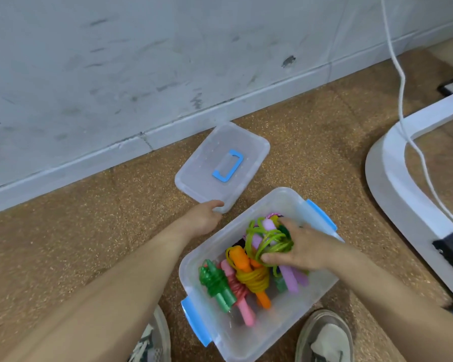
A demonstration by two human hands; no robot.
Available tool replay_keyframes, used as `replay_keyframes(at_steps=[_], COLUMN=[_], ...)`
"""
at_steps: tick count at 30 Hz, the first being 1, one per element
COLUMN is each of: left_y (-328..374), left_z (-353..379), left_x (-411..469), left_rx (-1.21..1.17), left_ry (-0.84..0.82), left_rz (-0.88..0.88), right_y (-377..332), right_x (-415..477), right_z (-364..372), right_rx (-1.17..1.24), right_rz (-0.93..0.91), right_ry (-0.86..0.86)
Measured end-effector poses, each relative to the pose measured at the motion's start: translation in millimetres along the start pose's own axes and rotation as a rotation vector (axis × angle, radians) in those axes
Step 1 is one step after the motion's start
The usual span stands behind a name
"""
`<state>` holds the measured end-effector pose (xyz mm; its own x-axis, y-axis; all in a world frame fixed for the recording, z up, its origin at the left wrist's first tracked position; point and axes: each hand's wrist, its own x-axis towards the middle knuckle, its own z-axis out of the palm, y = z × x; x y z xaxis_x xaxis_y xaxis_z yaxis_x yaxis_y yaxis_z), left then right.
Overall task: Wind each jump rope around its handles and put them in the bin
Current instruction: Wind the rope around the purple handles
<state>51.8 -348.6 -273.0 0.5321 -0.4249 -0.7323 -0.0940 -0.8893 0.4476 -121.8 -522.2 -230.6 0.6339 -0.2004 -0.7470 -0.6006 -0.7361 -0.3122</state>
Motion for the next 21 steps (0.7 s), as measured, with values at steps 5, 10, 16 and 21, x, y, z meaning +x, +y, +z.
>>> replay_keyframes(at_steps=[5, 10, 16, 21], left_y=[-2, 2, 5, 10], left_z=[7, 12, 12, -28], left_x=[34, 66, 71, 12], left_rx=[0.428, 0.896, 1.089, 0.505], left_ry=[0.133, 0.303, 0.365, 0.472], left_rz=[0.080, 0.240, 0.354, 0.363], right_y=[-18, -42, -40, -48], right_x=[-3, 13, 25, 16], right_z=[-48, -42, -22, -33], right_rx=[0.062, 0.302, 0.688, 1.166], right_rz=[-0.108, -0.308, -0.218, -0.027], right_ry=[-0.014, 0.272, 0.241, 0.234])
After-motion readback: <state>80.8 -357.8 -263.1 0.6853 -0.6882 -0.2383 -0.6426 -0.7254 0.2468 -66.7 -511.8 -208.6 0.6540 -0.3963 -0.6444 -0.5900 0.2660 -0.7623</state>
